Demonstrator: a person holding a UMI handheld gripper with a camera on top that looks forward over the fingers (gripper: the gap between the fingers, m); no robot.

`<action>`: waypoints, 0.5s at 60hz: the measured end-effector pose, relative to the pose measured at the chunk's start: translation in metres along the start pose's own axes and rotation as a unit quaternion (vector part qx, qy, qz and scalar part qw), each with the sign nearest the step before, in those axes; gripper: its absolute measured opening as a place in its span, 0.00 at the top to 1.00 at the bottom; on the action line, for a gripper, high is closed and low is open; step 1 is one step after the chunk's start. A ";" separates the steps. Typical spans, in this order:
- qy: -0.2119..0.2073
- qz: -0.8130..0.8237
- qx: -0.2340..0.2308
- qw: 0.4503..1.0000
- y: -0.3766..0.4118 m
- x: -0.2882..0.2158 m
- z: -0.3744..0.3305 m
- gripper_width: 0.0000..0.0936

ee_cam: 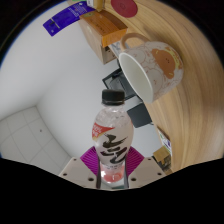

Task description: Pour water

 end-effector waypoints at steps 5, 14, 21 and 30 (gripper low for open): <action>0.004 0.004 0.007 1.000 -0.001 -0.004 -0.005 0.67; 0.026 -0.049 0.032 0.998 0.002 0.000 -0.001 0.67; 0.047 -0.205 0.056 0.976 0.025 0.003 0.005 0.67; 0.016 -0.483 0.054 0.874 0.107 -0.005 -0.010 0.67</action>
Point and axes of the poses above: the point between the fingertips, and its own axes, seen from behind it with the camera up: y to the left, x down, z forward, the way the camera looks, the point moved 6 cm from there along -z, backward, against the way the camera looks, and after that the axes turned 3 degrees about -z, right-handed, at the moved point
